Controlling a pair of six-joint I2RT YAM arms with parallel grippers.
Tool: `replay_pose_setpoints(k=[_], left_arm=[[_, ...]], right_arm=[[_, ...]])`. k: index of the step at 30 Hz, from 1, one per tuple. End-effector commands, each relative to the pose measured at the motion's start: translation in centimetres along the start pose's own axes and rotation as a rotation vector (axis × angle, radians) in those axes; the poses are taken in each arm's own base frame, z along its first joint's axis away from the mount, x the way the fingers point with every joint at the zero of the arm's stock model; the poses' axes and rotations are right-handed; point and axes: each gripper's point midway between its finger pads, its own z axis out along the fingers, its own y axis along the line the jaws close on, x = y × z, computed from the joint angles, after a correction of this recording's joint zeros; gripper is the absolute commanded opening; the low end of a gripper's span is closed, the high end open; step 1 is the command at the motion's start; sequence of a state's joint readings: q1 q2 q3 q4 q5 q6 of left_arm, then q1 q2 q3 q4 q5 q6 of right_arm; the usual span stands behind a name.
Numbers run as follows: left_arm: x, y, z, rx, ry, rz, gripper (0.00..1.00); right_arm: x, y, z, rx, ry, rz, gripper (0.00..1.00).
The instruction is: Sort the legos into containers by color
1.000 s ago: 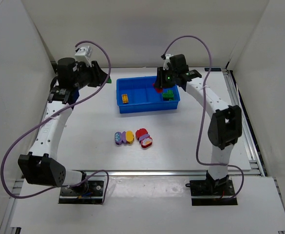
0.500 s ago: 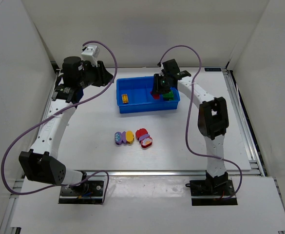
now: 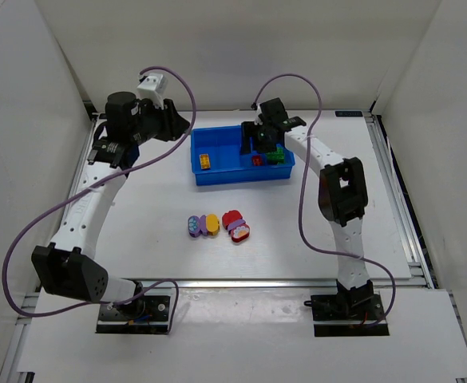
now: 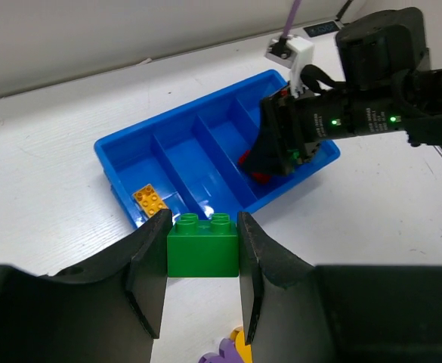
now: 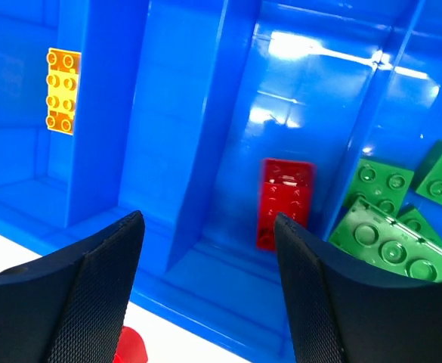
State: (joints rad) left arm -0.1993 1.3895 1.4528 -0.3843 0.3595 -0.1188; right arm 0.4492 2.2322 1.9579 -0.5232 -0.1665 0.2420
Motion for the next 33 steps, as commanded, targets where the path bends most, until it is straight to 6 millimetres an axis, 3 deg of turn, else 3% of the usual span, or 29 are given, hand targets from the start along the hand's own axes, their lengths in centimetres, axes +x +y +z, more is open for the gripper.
replay_pose_setpoints(k=[1, 2, 4, 5, 6, 8, 9, 10, 11, 12, 13, 15, 16, 17, 19, 21, 24, 25, 26, 33], left_arm=[[-0.8, -2.0, 0.3, 0.097, -0.023, 0.025, 0.10], [-0.6, -2.3, 0.7, 0.126, -0.015, 0.018, 0.10], [-0.6, -3.9, 1.2, 0.212, 0.002, -0.018, 0.10], [0.2, -4.0, 2.1, 0.240, 0.031, -0.042, 0.10], [-0.3, -4.6, 2.4, 0.272, 0.029, -0.048, 0.10], [0.2, -5.8, 3.1, 0.352, 0.059, -0.088, 0.10], [1.1, -5.6, 4.4, 0.367, 0.089, -0.110, 0.10], [0.5, -6.3, 4.9, 0.391, 0.084, -0.110, 0.10], [0.6, -6.6, 5.4, 0.406, 0.095, -0.130, 0.10], [1.5, -6.4, 6.9, 0.413, 0.118, -0.146, 0.10], [0.9, -6.9, 7.6, 0.430, 0.109, -0.138, 0.10], [1.2, -7.4, 9.1, 0.450, 0.123, -0.149, 0.10], [2.5, -7.3, 10.8, 0.455, 0.157, -0.167, 0.10], [1.6, -8.3, 11.4, 0.482, 0.142, -0.152, 0.10], [3.3, -8.5, 13.9, 0.476, 0.175, -0.163, 0.10], [3.0, -9.9, 15.4, 0.493, 0.158, -0.133, 0.10], [3.8, -11.5, 18.2, 0.508, 0.148, -0.082, 0.10], [5.6, -11.3, 19.8, 0.499, 0.177, -0.084, 0.10], [4.8, -12.6, 20.3, 0.516, 0.154, -0.058, 0.10], [8.5, -13.9, 25.8, 0.522, 0.116, 0.017, 0.10]], right_arm=[[-3.9, 2.1, -2.7, -0.023, -0.129, -0.074, 0.73], [-5.2, 3.2, -4.8, -0.034, -0.178, -0.106, 0.73], [-6.4, 4.3, -7.1, -0.050, -0.242, -0.137, 0.73], [-7.3, 5.1, -9.7, -0.059, -0.292, -0.165, 0.74], [-8.0, 5.5, -11.1, -0.062, -0.327, -0.191, 0.74], [-8.3, 5.2, -13.3, -0.032, -0.362, -0.232, 0.74], [-8.9, 5.3, -15.7, -0.012, -0.406, -0.284, 0.74], [-9.0, 5.0, -16.7, 0.009, -0.420, -0.305, 0.75], [-8.3, 3.7, -17.0, 0.048, -0.412, -0.302, 0.76], [-8.5, 3.0, -18.9, 0.083, -0.439, -0.362, 0.76], [-8.1, 2.2, -19.6, 0.113, -0.439, -0.375, 0.78], [-6.3, -0.7, -19.9, 0.174, -0.403, -0.378, 0.78], [-6.2, -1.2, -21.5, 0.189, -0.424, -0.379, 0.78], [-4.9, -3.4, -21.6, 0.200, -0.389, -0.346, 0.78], [-3.9, -4.5, -22.8, 0.185, -0.371, -0.315, 0.78], [-2.5, -6.9, -23.0, 0.205, -0.334, -0.235, 0.75], [-0.7, -8.6, -23.4, 0.181, -0.308, -0.132, 0.75], [-0.2, -8.5, -23.2, 0.162, -0.298, -0.118, 0.75], [0.0, -8.8, -23.3, 0.165, -0.294, -0.107, 0.75], [0.7, -9.6, -23.7, 0.155, -0.296, -0.082, 0.76]])
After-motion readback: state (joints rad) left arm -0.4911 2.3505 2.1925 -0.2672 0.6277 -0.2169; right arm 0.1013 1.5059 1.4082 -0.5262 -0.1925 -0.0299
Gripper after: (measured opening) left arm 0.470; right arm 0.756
